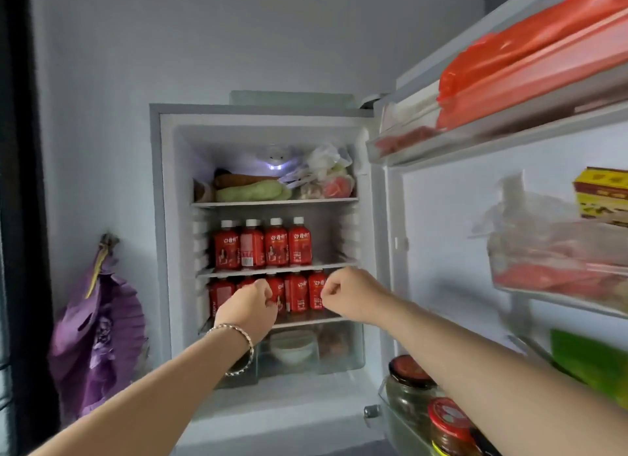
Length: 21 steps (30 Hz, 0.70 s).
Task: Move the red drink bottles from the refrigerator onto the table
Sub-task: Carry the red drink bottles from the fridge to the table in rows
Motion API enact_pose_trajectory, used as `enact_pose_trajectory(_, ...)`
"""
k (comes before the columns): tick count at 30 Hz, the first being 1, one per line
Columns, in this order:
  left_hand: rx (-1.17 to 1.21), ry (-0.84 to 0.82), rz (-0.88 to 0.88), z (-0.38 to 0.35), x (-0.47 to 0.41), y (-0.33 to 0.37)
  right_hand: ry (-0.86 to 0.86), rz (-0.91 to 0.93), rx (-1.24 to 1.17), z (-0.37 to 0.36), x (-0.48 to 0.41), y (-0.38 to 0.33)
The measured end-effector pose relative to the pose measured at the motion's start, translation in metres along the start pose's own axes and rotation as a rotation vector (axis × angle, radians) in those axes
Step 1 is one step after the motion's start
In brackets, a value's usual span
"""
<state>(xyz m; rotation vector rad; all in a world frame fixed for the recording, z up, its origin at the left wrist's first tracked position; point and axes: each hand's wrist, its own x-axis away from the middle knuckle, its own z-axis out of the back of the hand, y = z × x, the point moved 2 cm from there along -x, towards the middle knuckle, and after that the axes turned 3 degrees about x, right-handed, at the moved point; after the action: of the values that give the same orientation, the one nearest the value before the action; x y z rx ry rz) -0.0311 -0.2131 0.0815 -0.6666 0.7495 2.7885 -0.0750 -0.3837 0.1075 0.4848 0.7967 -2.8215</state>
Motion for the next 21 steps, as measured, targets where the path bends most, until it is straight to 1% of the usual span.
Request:
enact_pose_trajectory(3, 0.035, 0.009, -0.013, -0.008, -0.059, -0.026, 0.028, -0.015, 0.053, -0.021, -0.073, 0.006)
enact_pose_trajectory(8, 0.100, 0.045, -0.026, -0.020, -0.149, -0.049, 0.111, -0.064, 0.088, -0.049, -0.170, 0.025)
enact_pose_trajectory(10, 0.080, 0.058, -0.043, -0.028, -0.181, -0.054, 0.145, -0.070, 0.117, -0.059, -0.202, 0.032)
enact_pose_trajectory(13, 0.003, 0.128, -0.065, -0.039, -0.224, -0.057, 0.162, -0.064, 0.124, -0.069, -0.251, 0.042)
enact_pose_trajectory(17, -0.028, 0.136, 0.016, -0.060, -0.276, -0.053, 0.158, -0.061, 0.075, -0.076, -0.316, 0.052)
enact_pose_trajectory(21, -0.176, 0.096, 0.137, -0.079, -0.321, -0.043, 0.149, 0.022, 0.049, -0.082, -0.363, 0.059)
